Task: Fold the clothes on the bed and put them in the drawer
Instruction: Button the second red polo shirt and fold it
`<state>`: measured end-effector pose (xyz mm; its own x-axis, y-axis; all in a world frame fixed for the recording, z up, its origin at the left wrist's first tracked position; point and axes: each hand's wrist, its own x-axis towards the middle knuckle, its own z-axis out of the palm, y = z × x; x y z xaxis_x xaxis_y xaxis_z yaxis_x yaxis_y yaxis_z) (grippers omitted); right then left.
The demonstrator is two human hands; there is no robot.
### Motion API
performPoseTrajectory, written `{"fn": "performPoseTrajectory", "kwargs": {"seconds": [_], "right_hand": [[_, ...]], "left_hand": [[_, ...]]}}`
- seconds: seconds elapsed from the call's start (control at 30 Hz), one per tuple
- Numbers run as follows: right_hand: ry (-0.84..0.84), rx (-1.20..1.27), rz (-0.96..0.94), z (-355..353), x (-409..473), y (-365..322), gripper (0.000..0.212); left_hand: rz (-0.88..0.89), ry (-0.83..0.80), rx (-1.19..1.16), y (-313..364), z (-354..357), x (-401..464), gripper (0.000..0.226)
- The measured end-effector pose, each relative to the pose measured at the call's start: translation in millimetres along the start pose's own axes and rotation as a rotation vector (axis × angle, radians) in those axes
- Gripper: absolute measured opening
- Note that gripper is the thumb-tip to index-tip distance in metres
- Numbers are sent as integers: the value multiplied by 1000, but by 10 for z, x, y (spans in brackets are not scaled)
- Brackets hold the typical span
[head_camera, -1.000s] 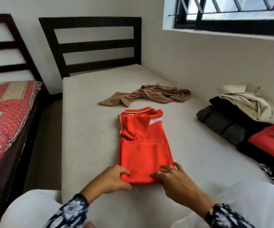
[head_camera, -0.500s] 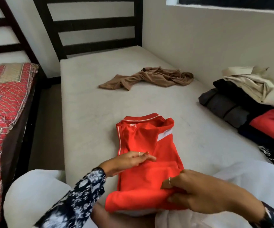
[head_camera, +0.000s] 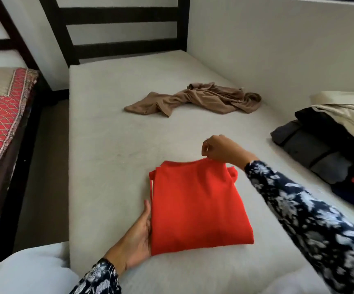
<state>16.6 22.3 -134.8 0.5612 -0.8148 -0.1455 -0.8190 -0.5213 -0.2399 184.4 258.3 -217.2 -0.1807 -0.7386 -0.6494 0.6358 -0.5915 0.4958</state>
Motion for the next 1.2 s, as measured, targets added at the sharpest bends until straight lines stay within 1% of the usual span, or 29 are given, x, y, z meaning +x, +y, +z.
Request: {"fn": "performPoseTrajectory", "kwargs": {"seconds": [0.07, 0.1, 0.13, 0.2, 0.23, 0.27, 0.33, 0.37, 0.4, 0.43, 0.5, 0.57, 0.67, 0.73, 0.8, 0.87, 0.93, 1.0, 1.07, 1.13, 1.2], "right_hand": [[18, -20, 106, 329, 76, 11, 22], [61, -37, 120, 457, 22, -24, 23], [154, -61, 95, 573, -79, -90, 23], [425, -126, -37, 773, -453, -227, 25], [531, -142, -124, 886, -686, -283, 30], [583, -155, -215, 1008, -931, -319, 38], [507, -202, -365, 1279, -1382, -329, 60], [433, -249, -401, 1394, -1524, -318, 71], [363, -296, -408, 1501, -1600, -301, 79], [305, -331, -387, 1574, -1618, -298, 82], [283, -349, -333, 1637, -1577, -308, 75], [314, -351, -318, 1647, -1482, -352, 63], [325, -297, -337, 1526, -1422, -416, 55], [269, -205, -265, 1354, -1422, -453, 56], [238, -121, -141, 1120, -1433, -482, 58], [242, -35, -27, 856, -1439, -477, 41], [274, 156, 24, 539, -1481, -451, 24], [283, 324, 80, 182, -1553, -370, 15], [218, 520, 179, -162, -1640, -256, 18], [140, 817, 314, -431, -1761, -114, 18], [131, 1063, 444, -639, -1996, 25, 24]], "left_hand": [[10, -17, 64, 0, 42, 20, 60], [12, -5, 97, -2, 20, 29, 54], [19, 7, 119, 0, -12, 42, 51], [38, 29, 138, 31, -1, 66, 47], [37, 48, 139, 36, 8, 86, 45], [38, 66, 133, 36, 17, 101, 43], [45, 110, 144, 2, 20, 141, 39], [45, 133, 154, -17, 19, 160, 37], [40, 160, 163, -26, 28, 174, 36], [30, 187, 177, -26, 48, 177, 36], [1, 225, 193, -9, 114, 174, 35], [-31, 254, 207, 61, 184, 148, 32], [9, 283, 246, 235, 313, 14, 24], [69, 273, 277, 352, 397, -99, 24], [134, 235, 345, 459, 480, -242, 22], [206, 197, 384, 579, 564, -394, 19], [271, 176, 370, 692, 635, -535, 16], [306, 156, 362, 758, 711, -660, 14], [318, 143, 368, 782, 780, -727, 15], [327, 146, 373, 779, 834, -743, 18], [313, 142, 383, 743, 890, -707, 20]]}}
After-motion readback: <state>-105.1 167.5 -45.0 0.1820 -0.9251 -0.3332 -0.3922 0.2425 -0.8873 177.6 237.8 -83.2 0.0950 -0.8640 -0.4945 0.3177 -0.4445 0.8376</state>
